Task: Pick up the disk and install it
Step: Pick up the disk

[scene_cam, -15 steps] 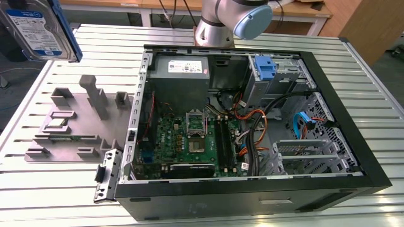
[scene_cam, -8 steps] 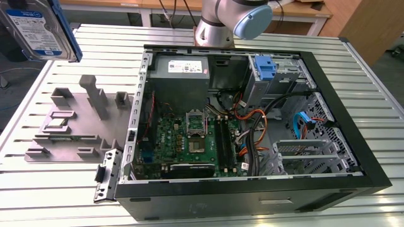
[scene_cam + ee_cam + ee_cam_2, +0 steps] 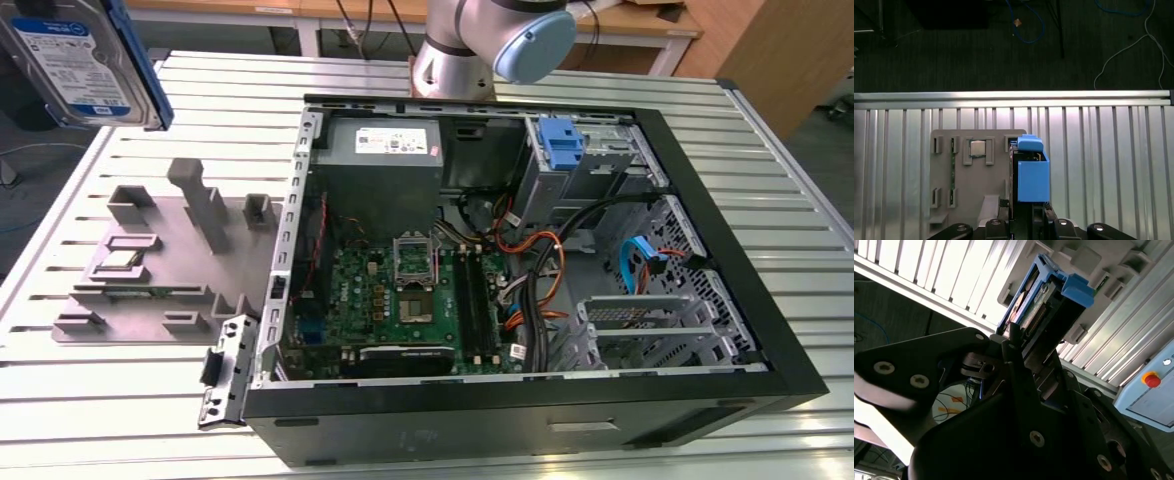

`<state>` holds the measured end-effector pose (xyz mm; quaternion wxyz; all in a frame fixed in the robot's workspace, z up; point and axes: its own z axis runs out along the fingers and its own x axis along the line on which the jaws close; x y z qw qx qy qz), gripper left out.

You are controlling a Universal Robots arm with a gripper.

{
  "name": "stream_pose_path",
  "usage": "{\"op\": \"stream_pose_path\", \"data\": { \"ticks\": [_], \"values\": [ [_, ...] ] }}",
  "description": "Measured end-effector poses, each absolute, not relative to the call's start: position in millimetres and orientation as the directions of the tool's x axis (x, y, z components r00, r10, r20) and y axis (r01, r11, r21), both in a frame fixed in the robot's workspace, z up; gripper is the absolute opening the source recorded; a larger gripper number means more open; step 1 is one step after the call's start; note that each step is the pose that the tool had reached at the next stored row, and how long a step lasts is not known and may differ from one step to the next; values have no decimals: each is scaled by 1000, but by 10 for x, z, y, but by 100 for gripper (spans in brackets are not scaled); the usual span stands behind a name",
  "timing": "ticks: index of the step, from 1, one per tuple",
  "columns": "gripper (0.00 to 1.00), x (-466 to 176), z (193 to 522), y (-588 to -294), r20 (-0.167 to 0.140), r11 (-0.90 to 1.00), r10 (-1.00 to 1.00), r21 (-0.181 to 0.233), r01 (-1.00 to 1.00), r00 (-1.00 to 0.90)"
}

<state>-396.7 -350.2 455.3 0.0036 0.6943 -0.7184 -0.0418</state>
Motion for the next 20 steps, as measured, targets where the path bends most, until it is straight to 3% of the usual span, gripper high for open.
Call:
{"op": "stream_pose_path", "data": {
  "ticks": [20],
  "values": [
    [35,-3968,4840,-3502,-53,32,-998,65,-997,-36]
  ]
}}
